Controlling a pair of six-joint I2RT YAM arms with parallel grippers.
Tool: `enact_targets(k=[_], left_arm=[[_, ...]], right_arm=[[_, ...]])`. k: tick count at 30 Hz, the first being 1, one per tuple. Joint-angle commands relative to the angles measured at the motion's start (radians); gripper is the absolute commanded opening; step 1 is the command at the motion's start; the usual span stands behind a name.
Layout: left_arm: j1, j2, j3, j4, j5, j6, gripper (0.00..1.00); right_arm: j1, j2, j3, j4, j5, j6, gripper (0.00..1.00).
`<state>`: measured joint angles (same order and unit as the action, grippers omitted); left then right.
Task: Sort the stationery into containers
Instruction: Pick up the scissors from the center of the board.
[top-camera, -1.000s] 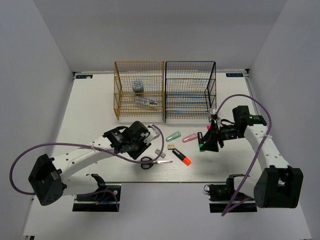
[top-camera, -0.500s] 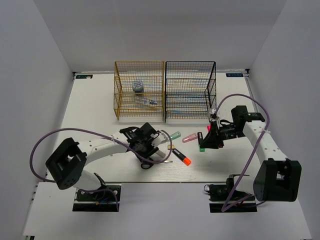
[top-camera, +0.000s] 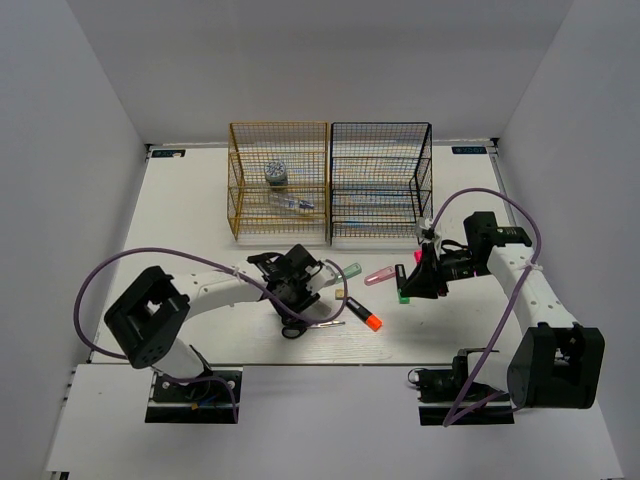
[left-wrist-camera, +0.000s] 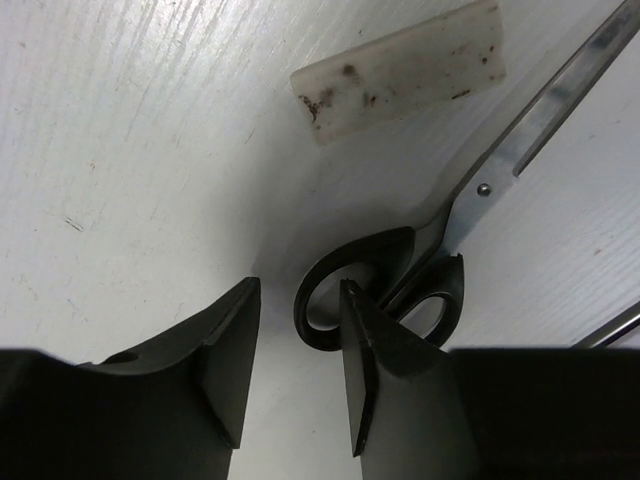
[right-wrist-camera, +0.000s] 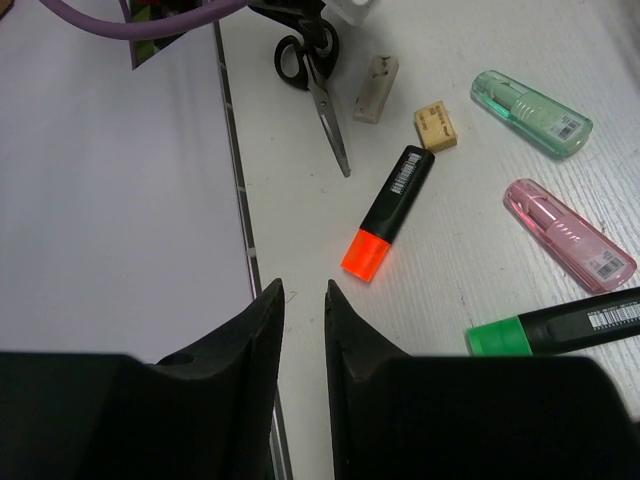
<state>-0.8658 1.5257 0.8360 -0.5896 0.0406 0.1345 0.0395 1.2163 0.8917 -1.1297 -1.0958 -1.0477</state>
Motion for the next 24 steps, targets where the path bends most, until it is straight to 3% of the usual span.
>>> enact_targets(k=[1,8,15,18,21,24], left_arm=[[0.005,0.007,0.028,0.014,-0.004,0.017,0.48],[0.007,0.05,0.032,-0.016,-0.018,0.03,0.33],[0.005,0.096,0.057,-0.085,0.001,0.028,0.0],[0.005,0.068,0.095,-0.139,0.01,0.013,0.0],[0.005,0.015,0.141,-0.183,0.01,0.008,0.0],[0.005,-0.058,0.222,-0.266,0.01,0.014,0.0]], right_arm=[[-0.001,-0.015,0.001,-0.027,-0.022,-0.025,0.27],[-0.003,-0.024,0.003,-0.033,-0.026,-0.034,0.27],[-0.006,-0.034,0.001,-0.042,-0.026,-0.043,0.27],[-0.004,-0.04,0.003,-0.042,-0.024,-0.043,0.33],[-0.006,-0.046,-0.002,-0.042,-0.021,-0.04,0.5],[-0.004,-0.061,-0.011,-0.021,-0.021,-0.031,0.55]])
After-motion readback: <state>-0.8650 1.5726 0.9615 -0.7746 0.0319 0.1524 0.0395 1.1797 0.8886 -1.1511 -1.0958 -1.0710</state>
